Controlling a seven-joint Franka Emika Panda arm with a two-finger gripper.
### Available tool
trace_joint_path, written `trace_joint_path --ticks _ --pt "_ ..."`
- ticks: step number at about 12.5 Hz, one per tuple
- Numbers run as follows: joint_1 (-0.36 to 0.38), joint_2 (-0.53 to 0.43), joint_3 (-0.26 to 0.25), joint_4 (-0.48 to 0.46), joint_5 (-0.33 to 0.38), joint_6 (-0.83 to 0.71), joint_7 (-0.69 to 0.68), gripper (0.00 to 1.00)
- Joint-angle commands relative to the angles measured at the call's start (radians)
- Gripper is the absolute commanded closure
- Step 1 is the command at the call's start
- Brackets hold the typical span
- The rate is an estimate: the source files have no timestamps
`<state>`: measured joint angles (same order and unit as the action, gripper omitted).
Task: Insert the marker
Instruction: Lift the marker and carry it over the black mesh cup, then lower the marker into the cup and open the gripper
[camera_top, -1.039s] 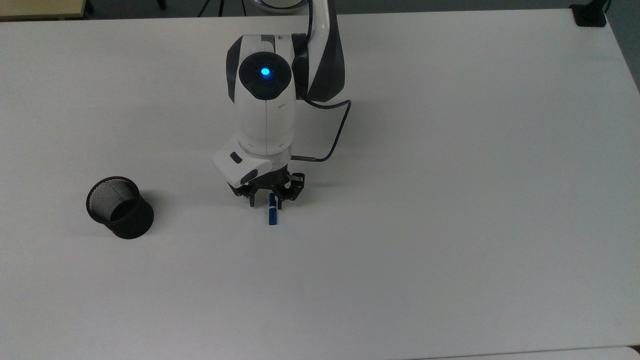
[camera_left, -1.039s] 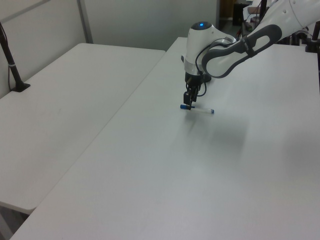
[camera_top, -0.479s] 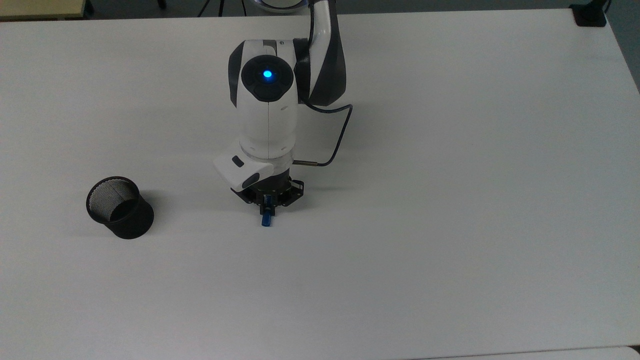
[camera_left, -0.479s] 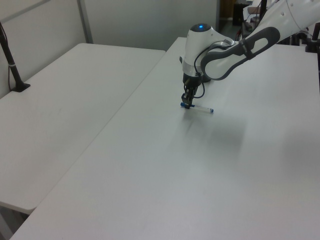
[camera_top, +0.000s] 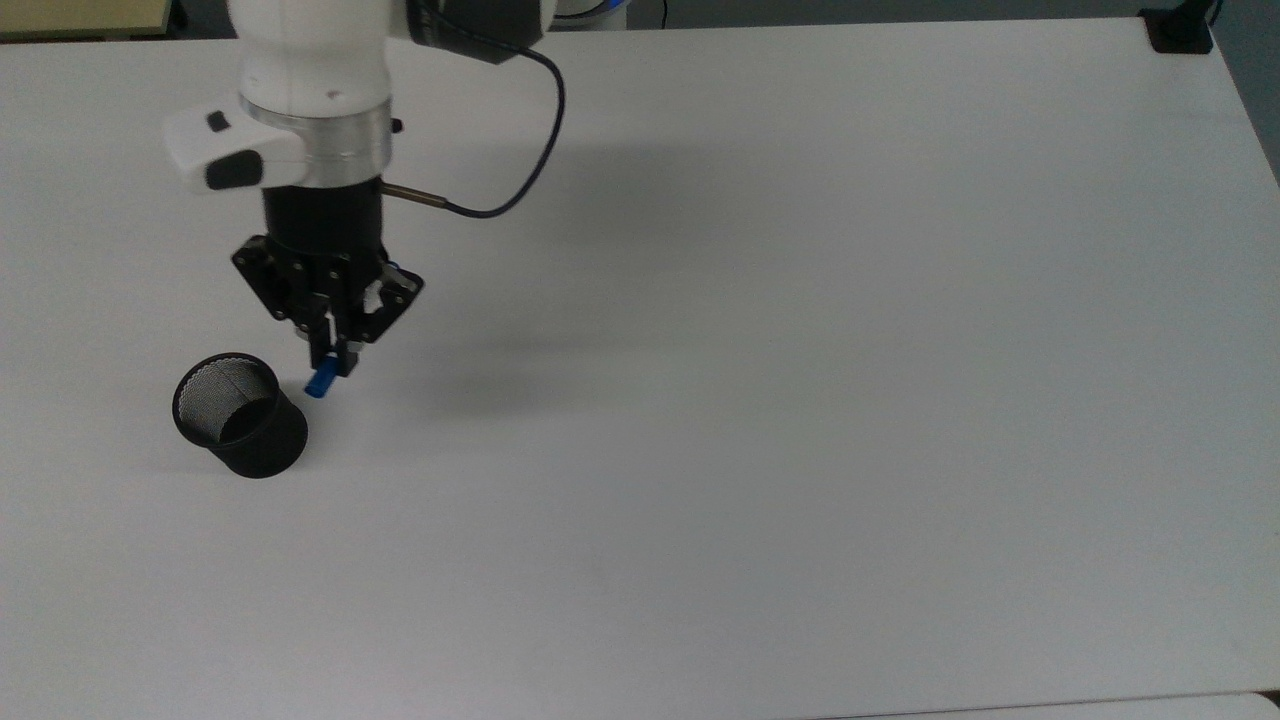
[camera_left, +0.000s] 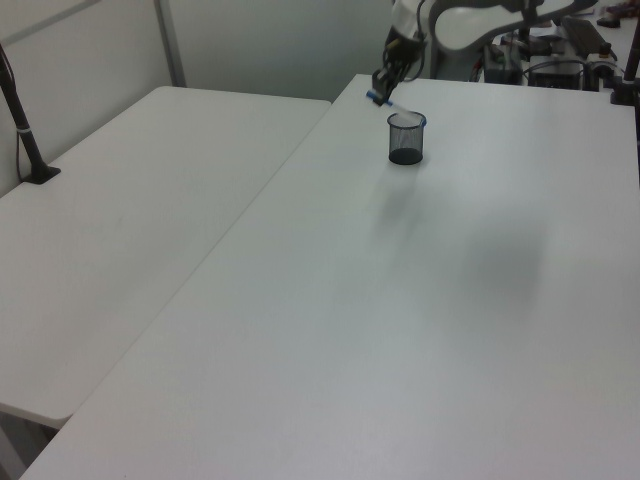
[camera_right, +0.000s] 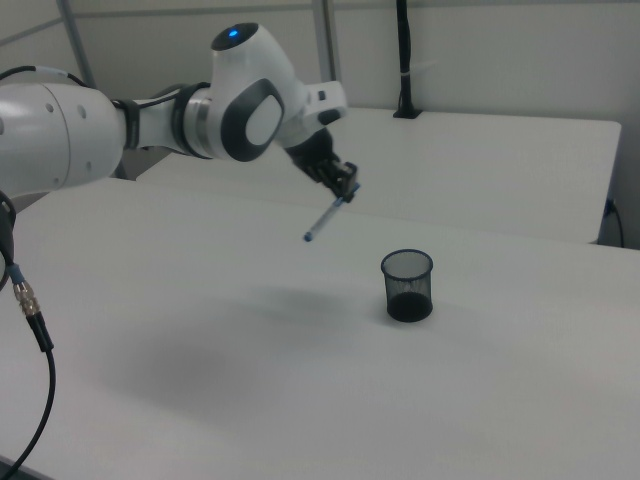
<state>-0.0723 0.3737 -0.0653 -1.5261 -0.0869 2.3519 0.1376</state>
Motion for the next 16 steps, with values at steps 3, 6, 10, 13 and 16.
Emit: trace_joint_path --ticks 3,6,10,13,16 --pt "-0.152 -0.009 0.005 -0.075 0.006 0.335 -0.134 0.86" --pt "-0.178 0.046 0.004 -0.138 0.006 0.579 -0.135 0.86" --pt "-0.176 0.139 0.005 -0.132 0.006 0.707 -0.127 0.86" --pt "-0.175 0.148 0.009 -0.132 0.006 0.705 -0.127 0.53" --pt "-0.164 0.139 0.018 -0.132 0.01 0.695 -0.124 0.0"
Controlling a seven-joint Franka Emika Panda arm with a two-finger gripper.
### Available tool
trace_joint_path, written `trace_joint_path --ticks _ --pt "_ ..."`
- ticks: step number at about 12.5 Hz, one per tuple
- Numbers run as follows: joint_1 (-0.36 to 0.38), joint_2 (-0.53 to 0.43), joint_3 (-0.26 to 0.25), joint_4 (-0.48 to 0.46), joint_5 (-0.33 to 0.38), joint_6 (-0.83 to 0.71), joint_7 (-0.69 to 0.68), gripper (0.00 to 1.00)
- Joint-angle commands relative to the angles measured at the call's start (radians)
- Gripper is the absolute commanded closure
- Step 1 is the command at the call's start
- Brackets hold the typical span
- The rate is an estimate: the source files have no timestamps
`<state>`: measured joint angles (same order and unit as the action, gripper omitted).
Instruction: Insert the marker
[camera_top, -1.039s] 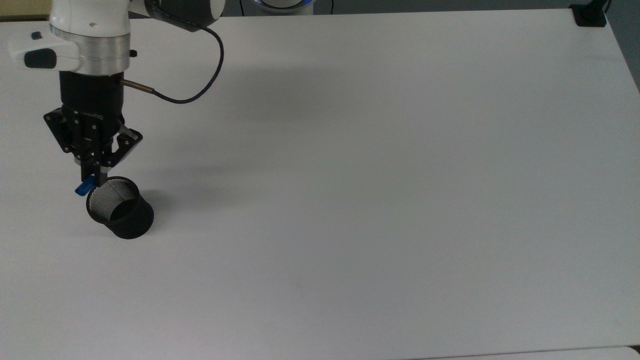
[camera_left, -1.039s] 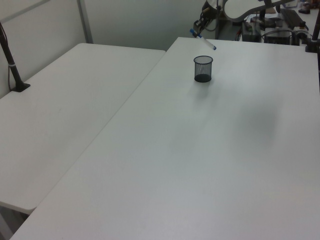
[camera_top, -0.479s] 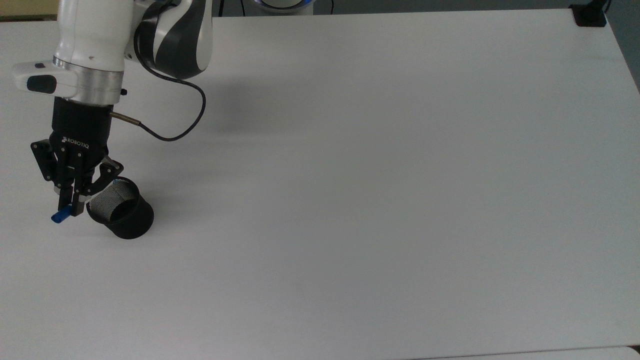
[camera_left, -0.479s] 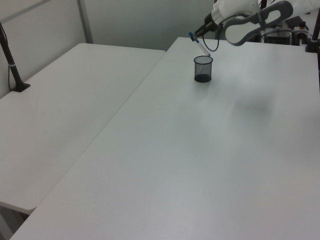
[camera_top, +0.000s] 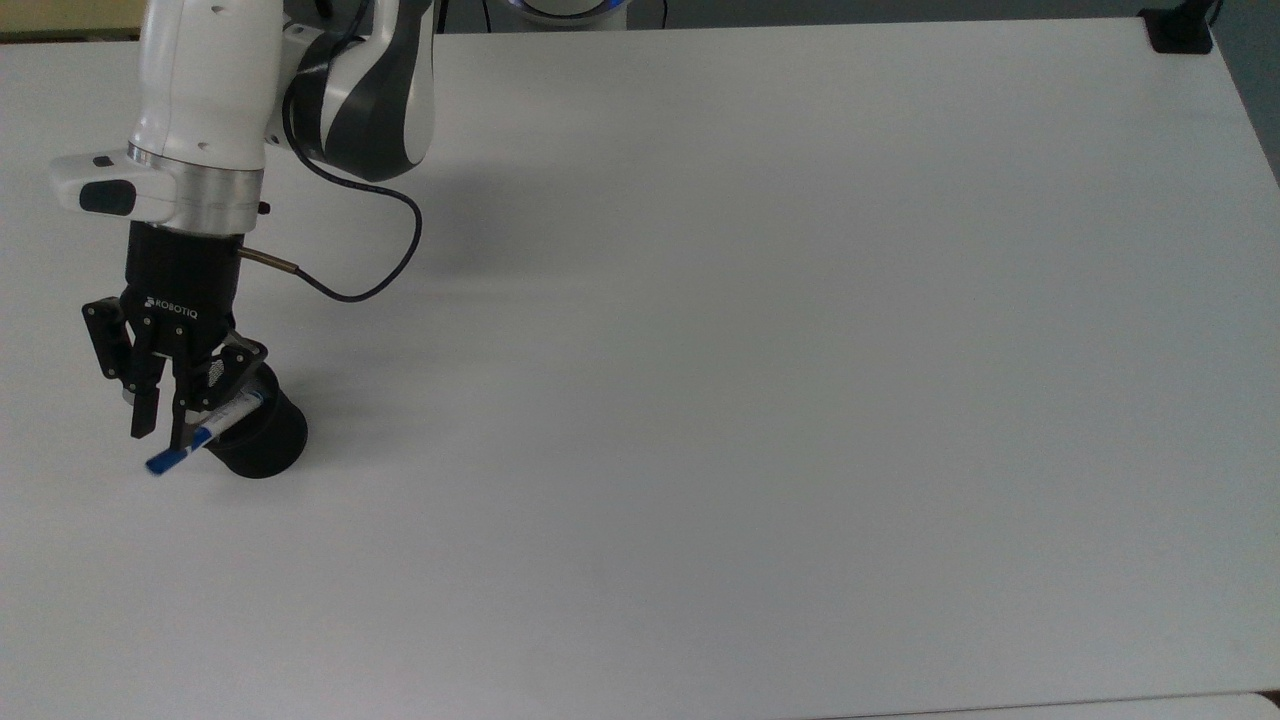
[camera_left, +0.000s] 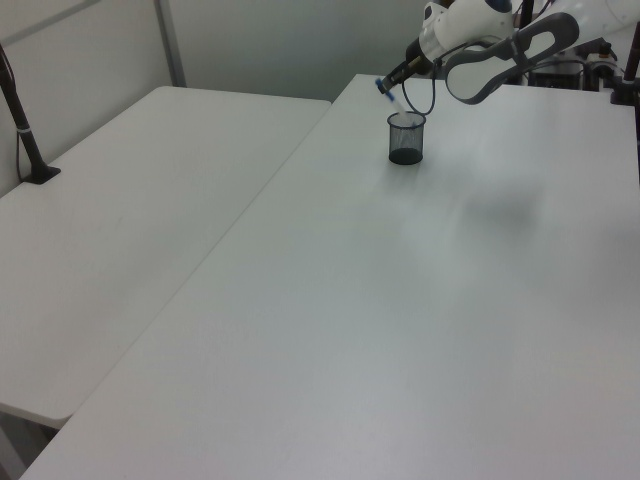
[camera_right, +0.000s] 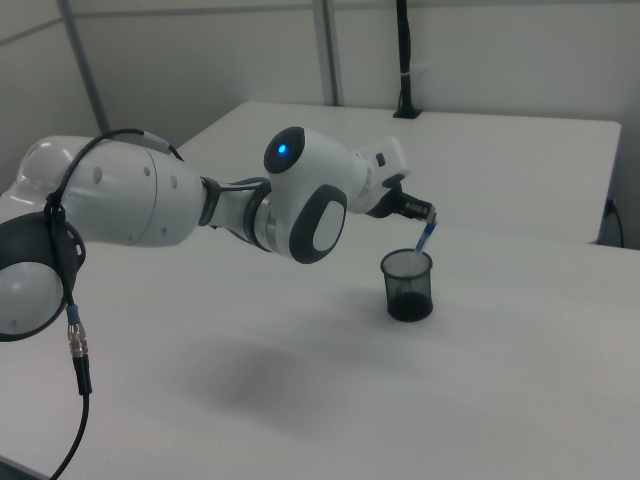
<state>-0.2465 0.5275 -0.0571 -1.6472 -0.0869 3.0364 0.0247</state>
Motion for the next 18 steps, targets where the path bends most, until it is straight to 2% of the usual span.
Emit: trace_joint_path --ticks 1,5,7,8,12,15,18 --pt "0.036 -0.023 0.013 -0.013 0.012 -0.002 -0.008 0.0" --pt "0.1 -0.063 0.013 -0.009 0.012 -0.15 0.018 0.0" --pt "0.171 -0.095 0.013 0.029 0.01 -0.356 0.017 0.0" --pt "0.206 -0.118 0.013 0.058 0.01 -0.515 0.017 0.0" --pt "0.3 -0.223 0.013 0.072 0.012 -0.813 0.012 0.0" --pt "0.341 -0.343 0.011 0.07 -0.001 -1.063 -0.009 0.0" --pt "0.342 -0.428 0.011 0.067 0.013 -1.234 -0.008 0.0"
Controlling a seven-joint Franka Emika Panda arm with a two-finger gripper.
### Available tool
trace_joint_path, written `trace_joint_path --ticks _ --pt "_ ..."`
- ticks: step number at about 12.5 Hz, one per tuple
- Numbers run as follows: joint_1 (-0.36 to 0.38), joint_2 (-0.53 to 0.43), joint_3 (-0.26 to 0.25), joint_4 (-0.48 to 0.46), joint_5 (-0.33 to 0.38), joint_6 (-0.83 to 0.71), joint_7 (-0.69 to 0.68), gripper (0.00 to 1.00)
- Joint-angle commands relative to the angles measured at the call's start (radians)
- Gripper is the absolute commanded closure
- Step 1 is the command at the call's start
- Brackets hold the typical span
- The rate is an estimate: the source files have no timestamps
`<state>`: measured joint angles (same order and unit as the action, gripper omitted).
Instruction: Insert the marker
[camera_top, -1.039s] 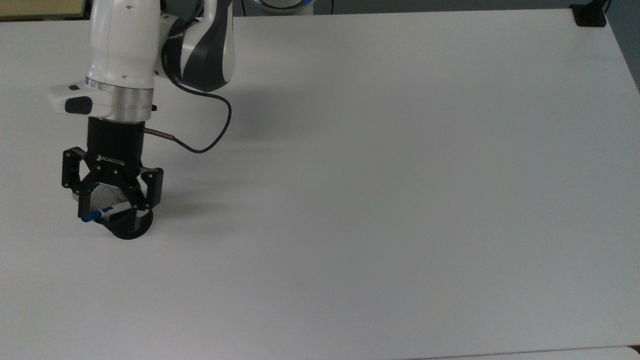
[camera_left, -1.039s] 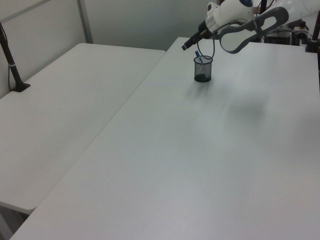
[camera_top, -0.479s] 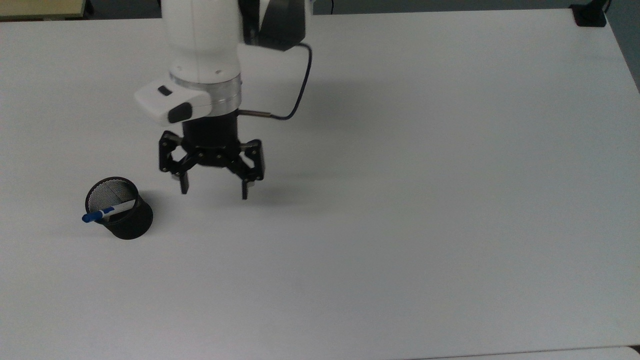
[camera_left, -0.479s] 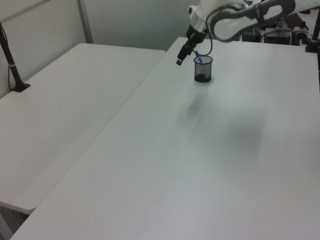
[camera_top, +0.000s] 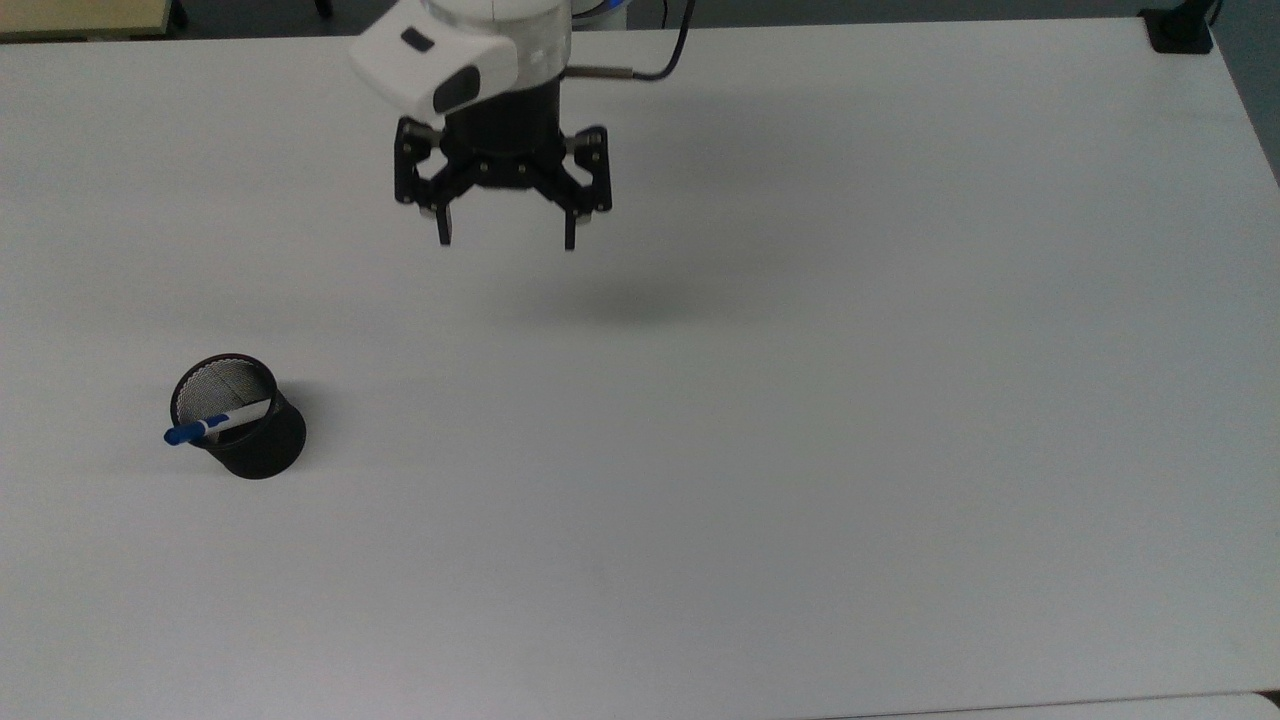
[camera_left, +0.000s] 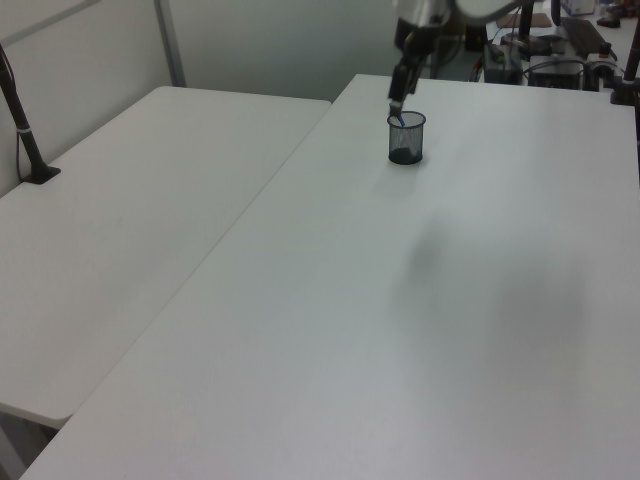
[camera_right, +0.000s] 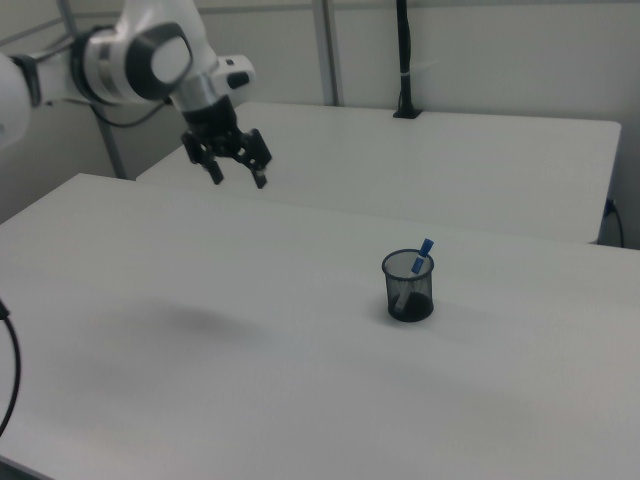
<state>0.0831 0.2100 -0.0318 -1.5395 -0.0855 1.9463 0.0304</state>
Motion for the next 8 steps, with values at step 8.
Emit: trace_joint_path --ticks 8 --pt "0.015 -0.198 -0.014 -0.077 0.012 -0.276 0.019 0.0"
